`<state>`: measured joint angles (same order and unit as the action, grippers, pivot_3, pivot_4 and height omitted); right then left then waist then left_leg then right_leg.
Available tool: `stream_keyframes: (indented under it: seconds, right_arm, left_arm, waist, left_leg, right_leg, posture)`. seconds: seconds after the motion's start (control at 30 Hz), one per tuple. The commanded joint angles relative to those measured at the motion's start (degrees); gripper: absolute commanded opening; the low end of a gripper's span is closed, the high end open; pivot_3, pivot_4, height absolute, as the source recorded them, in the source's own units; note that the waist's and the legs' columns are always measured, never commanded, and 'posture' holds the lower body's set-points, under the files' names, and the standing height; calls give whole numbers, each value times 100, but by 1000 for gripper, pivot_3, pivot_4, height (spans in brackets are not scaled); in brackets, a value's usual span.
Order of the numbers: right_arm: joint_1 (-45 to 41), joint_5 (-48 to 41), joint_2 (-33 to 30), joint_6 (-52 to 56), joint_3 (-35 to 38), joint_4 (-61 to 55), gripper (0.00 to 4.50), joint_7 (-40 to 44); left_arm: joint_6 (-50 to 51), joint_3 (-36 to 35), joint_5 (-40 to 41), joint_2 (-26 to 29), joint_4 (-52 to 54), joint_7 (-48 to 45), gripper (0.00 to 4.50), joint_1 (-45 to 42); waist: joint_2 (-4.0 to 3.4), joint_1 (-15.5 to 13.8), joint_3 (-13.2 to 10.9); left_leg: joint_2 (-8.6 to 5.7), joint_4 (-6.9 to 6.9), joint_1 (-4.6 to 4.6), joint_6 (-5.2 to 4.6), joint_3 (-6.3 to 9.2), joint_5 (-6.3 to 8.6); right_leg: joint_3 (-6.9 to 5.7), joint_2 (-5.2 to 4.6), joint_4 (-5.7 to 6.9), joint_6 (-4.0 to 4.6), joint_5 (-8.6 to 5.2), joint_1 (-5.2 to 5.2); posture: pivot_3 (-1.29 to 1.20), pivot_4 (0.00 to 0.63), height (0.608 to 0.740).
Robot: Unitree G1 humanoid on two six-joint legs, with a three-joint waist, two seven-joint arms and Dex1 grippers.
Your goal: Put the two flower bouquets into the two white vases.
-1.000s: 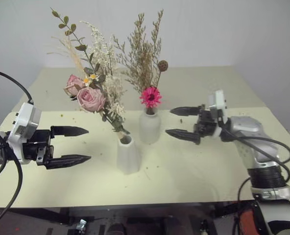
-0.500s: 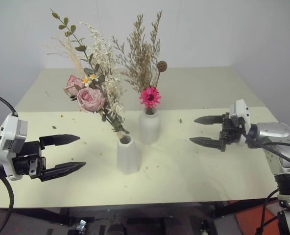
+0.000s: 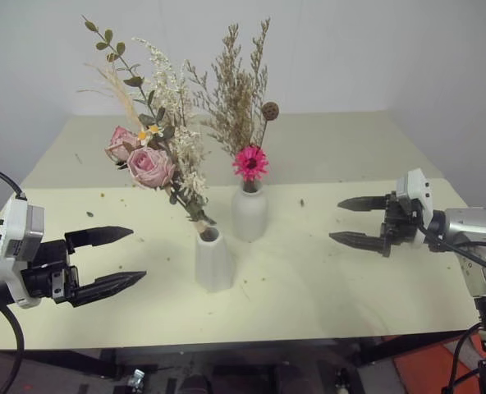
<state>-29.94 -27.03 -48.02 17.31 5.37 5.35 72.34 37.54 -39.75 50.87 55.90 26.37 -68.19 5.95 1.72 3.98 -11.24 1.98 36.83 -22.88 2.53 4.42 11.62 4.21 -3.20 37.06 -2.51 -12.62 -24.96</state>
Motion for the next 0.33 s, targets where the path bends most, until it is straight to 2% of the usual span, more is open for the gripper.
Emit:
stream_keyframes:
  seconds: [0.03,0.33]
  right_arm:
    - [46,26,-134,-14,209,-200,4476,-111]
    - [66,161,-115,-59,212,-246,4476,-382]
  left_arm:
    - [-159,-221,34,-64,140,45,4500,64]
    - [-415,-66,-56,-151,63,84,4500,47]
  waist:
    - [0,-1,0]
    - [0,-2,0]
  left_leg:
    - [0,0,0,0,0,0]
    - [0,0,1,0,0,0]
  right_leg:
    - [0,0,0,0,0,0]
    - [0,0,0,0,0,1]
  posture:
    - [0,150,740]
    - [0,150,740]
